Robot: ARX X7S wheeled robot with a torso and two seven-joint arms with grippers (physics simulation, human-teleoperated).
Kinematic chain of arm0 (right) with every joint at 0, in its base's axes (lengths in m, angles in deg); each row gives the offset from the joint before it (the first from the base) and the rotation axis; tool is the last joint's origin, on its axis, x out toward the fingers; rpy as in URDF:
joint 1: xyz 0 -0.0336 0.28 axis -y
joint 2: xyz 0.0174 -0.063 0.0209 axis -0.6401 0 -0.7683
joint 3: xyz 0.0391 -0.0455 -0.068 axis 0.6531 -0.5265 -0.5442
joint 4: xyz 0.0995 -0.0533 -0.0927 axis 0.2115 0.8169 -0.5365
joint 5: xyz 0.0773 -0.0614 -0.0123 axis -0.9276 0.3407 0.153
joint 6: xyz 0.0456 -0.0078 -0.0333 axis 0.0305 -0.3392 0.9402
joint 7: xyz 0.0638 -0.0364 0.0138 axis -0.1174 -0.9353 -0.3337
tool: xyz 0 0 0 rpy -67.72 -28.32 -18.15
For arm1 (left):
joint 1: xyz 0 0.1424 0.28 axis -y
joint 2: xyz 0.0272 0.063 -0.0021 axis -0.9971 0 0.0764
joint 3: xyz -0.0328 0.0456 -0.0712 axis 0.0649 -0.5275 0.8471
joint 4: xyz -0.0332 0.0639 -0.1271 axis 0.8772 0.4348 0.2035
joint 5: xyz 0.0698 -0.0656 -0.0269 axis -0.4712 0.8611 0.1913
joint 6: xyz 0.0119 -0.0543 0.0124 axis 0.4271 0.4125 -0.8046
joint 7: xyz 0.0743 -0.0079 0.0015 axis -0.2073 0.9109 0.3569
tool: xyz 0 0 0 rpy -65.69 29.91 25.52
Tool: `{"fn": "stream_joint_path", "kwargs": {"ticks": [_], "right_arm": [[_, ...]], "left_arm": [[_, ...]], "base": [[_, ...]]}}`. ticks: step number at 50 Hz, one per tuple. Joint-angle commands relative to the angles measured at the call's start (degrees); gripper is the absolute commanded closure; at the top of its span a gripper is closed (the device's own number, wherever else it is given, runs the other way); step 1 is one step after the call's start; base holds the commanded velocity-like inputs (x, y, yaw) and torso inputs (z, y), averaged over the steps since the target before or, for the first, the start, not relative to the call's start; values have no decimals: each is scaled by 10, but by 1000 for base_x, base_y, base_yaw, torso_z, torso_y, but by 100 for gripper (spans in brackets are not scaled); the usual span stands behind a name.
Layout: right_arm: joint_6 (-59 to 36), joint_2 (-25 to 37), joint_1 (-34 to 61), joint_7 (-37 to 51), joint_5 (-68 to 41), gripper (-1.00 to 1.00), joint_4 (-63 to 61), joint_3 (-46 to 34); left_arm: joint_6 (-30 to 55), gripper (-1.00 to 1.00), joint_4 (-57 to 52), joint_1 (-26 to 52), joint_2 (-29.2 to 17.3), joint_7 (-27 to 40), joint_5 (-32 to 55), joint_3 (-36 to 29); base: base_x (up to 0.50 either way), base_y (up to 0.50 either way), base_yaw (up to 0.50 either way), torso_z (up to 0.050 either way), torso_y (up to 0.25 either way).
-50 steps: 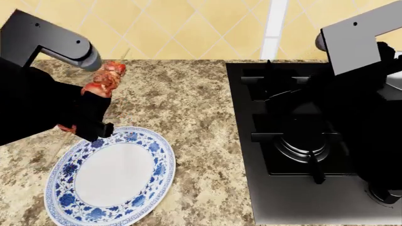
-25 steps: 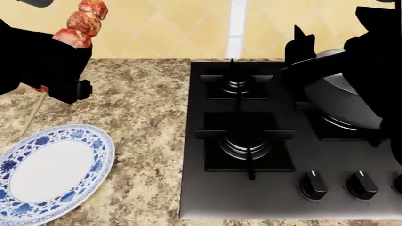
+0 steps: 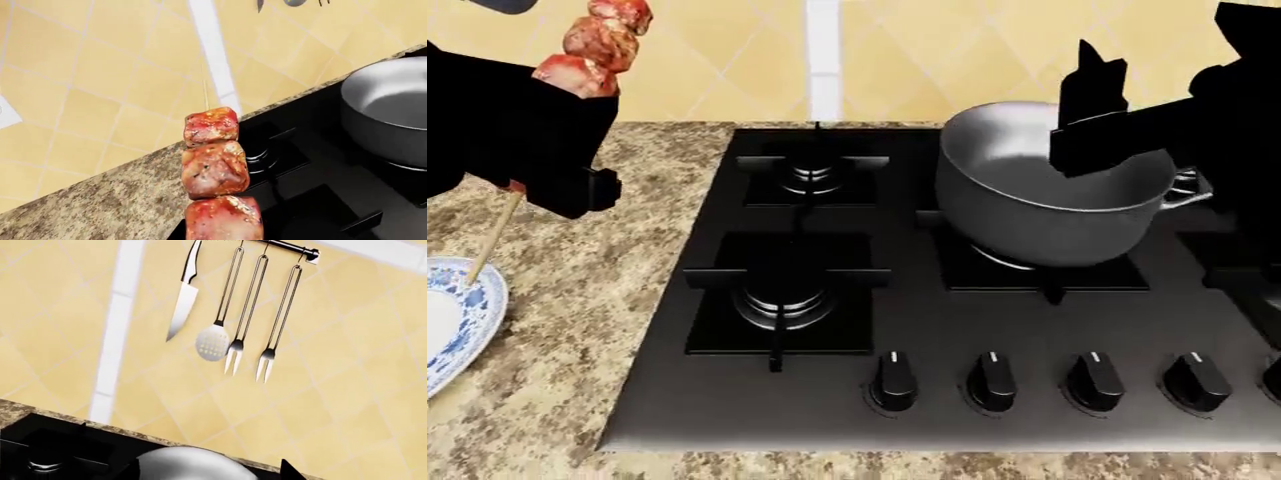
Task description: Frozen meat rests on a plate on the counter. Retrieve the meat and place it in a pot on a burner. Then turn the burner on.
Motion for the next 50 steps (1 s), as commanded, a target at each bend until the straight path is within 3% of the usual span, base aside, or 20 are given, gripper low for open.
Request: {"fn": "stream_joint_path", "kwargs": {"ticks": [1, 25, 41, 50], "right_arm": [[8, 6, -13, -11, 13, -100, 0, 2], [-2, -8, 0, -2, 11, -100, 5, -21], [-12, -13, 5, -15, 30, -100, 19, -40], [-7, -16, 8, -20, 33, -100, 13, -39]], "left_arm": [[-3, 100, 1, 10, -1, 6, 1, -7], [5, 100, 4, 14, -10, 4, -6, -21], [3, 100, 4, 17, -12, 0, -9, -25], [2, 100, 3, 23, -16, 4, -3, -30]], "base": [[-35, -500, 0, 0, 0], [-8, -500, 0, 0, 0], [0, 0, 0, 0, 0], [441, -96, 0, 0, 0]]}}
